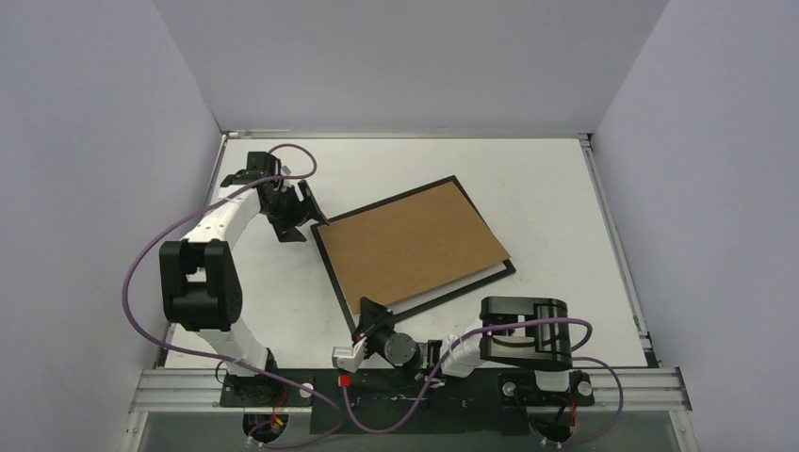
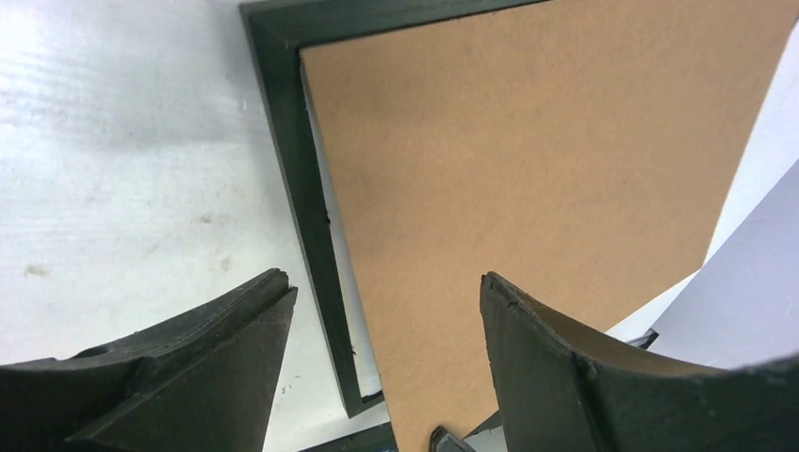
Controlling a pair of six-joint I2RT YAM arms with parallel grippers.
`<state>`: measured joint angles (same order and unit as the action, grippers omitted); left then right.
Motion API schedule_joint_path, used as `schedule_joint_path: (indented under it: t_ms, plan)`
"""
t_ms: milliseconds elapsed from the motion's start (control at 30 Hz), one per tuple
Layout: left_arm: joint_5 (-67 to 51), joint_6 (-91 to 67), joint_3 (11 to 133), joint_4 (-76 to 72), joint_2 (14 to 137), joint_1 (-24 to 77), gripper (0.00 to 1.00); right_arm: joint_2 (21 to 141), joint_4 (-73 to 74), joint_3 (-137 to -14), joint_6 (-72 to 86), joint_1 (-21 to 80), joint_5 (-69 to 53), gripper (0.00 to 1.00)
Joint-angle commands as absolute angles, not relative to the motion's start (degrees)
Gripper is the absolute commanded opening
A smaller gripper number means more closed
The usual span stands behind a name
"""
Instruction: Put the photo into the frame
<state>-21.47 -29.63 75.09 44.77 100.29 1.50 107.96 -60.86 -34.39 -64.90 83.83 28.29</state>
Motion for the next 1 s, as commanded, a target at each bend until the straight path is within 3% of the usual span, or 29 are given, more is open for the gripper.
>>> schedule_joint_path:
  t_ms: [0, 400, 767, 867, 900, 933, 967]
  plan:
    - [-20.45, -34.01, 70.11, 41.36, 94.43, 1.7, 0.7, 103.53, -64.05, -34.2, -59.8, 82.19, 31.16, 0.0]
    - [-34.02, -48.55, 51.89, 10.95, 92.05, 6.81, 0.67, 101.04, -65.1, -35.04, -57.96, 81.55, 33.76, 0.0]
    - [-36.36, -57.77, 46.58, -6.31, 89.0, 7.36, 0.19, 96.62, -57.91, -36.52, -51.5, 79.82, 35.94, 0.01]
    - [-39.19, -59.56, 47.13, -9.31, 90.72, 6.92, 0.0, 93.99, -54.03, -37.44, -48.09, 79.13, 36.26, 0.2]
    - [-40.17, -60.56, 47.19, -10.9, 91.31, 6.64, 0.0, 92.94, -52.58, -37.75, -46.87, 78.79, 36.38, 0.3]
    - [-41.13, -61.68, 47.33, -12.38, 92.0, 6.28, 0.0, 91.72, -50.44, -38.13, -45.63, 78.37, 36.31, 0.42]
    - [-42.2, -62.5, 47.72, -13.42, 92.63, 5.87, 0.0, 90.4, -48.43, -38.48, -44.3, 78.01, 36.11, 0.62]
